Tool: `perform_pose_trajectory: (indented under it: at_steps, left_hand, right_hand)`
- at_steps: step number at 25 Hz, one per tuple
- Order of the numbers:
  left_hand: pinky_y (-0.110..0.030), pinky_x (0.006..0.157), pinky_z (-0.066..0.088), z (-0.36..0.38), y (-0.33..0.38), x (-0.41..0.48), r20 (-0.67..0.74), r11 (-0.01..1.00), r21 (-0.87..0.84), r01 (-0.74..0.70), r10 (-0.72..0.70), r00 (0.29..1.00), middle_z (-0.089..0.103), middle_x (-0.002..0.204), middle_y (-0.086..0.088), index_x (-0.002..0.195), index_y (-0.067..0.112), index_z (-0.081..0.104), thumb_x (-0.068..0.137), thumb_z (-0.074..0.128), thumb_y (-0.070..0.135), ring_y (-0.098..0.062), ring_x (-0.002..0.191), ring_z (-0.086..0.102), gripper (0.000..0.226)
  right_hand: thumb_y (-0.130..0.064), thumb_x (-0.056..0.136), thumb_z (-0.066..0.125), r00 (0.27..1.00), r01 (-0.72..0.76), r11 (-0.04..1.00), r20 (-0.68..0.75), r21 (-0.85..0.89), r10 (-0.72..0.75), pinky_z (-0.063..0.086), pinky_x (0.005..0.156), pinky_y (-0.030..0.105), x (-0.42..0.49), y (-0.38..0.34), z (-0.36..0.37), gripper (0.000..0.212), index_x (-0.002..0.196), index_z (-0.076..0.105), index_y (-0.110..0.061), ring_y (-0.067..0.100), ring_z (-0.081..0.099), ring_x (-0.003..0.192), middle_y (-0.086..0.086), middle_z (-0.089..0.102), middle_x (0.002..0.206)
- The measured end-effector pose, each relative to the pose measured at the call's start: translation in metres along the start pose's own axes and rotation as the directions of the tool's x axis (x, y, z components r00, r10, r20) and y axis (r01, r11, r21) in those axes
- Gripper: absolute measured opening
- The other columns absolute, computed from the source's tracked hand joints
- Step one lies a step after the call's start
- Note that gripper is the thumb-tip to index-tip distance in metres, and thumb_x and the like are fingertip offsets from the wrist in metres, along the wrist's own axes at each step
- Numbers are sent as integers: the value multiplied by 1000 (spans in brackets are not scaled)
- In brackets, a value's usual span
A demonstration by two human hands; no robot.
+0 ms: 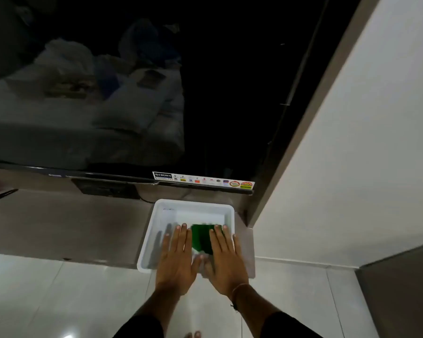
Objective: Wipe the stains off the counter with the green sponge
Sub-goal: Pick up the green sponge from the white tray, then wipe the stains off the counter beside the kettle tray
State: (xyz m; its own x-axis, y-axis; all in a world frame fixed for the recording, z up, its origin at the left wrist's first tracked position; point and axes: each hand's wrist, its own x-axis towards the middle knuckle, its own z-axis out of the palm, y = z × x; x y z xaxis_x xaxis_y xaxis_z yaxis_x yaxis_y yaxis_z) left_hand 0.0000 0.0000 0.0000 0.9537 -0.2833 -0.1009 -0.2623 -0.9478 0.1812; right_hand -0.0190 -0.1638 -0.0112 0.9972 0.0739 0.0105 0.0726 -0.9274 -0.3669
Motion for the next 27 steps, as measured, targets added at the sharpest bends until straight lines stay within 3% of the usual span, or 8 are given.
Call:
perform_pose_trajectory:
  at_steps: [2,6,11,16,20,22,25,27]
  left_hand:
    - [-59,129,6,3,-22,14,21,999,32,23,-24,999,3,171,-18,163,8,13,99,4,66,-36,158,-5,87]
    - [-60,129,5,18,-44,37,26,998,53,-44,42,999,-8,172,-17,164,10,4,98,6,68,-34,158,-16,88]
    - [-59,129,6,28,-58,56,65,994,84,-72,67,996,-7,173,-19,164,10,2,100,9,70,-33,158,-15,88]
    - [-57,128,12,17,-54,50,44,995,50,-88,86,995,-1,173,-18,164,9,8,102,24,69,-32,160,-6,87]
    - [-56,129,12,-16,-27,27,17,993,56,-106,105,994,3,172,-16,163,10,9,99,16,74,-33,160,-1,91]
    - [-56,127,10,-23,-7,19,18,989,49,-139,138,990,14,171,-16,161,8,17,98,14,75,-36,158,11,93]
    - [-46,122,7,-28,66,6,34,966,27,-256,255,966,25,167,-14,159,6,29,97,15,76,-37,154,25,95]
    - [-42,121,-2,-25,133,-2,33,937,13,-349,349,937,27,168,-13,158,7,34,96,20,77,-37,154,26,95]
  right_hand:
    - [-52,99,36,997,9,1000,74,-2,-9,11,127,54,26,-13,17,72,160,9,-23,25,-2,157,0,8,171]
    - [-48,99,40,977,-3,995,213,-103,25,-1,127,50,61,-10,45,80,160,-5,-21,26,-15,155,-1,-14,168]
    - [-34,107,35,970,-16,992,240,-127,47,-9,125,46,73,-4,67,69,159,-10,-21,24,-17,155,2,-13,170]
    - [-31,106,42,990,-4,999,142,-51,12,-9,121,42,66,-5,53,71,160,-4,-21,24,-14,155,3,-7,171]
    - [-29,104,53,999,7,1000,45,-23,-6,-7,121,42,46,-4,1,81,159,-6,-23,19,-25,148,1,-9,171]
    - [-25,103,53,1000,25,1000,-2,-11,-25,-9,120,42,33,5,-25,81,159,-6,-23,19,-26,147,1,-8,171]
    - [-19,100,58,993,-54,998,-104,-34,50,-5,123,48,-15,53,-73,83,159,0,-21,26,-15,154,4,2,171]
    - [-5,95,59,978,-146,987,-158,-67,134,0,126,52,-60,103,-100,87,159,2,-19,30,-10,155,6,4,171]
